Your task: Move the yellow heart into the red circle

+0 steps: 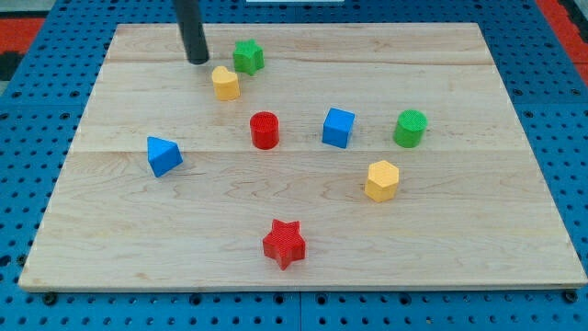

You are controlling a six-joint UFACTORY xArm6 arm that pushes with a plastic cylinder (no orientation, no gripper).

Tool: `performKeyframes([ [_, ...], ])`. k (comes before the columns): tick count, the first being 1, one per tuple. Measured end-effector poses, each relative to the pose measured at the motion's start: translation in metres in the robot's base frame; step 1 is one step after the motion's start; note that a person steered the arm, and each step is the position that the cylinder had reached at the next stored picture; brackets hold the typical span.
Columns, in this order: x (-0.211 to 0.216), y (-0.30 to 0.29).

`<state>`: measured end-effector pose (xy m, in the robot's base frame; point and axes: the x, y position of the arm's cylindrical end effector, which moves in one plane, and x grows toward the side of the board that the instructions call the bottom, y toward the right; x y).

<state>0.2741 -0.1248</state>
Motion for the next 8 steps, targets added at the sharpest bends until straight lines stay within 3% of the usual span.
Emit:
performKeyframes([
  [2, 0.149, 0.031],
  [3, 0.132, 0.036],
  [4, 0.080, 0.011],
  [5, 0.050, 0.025],
  [6, 0.074, 0.081],
  [8, 0.202, 0.080],
])
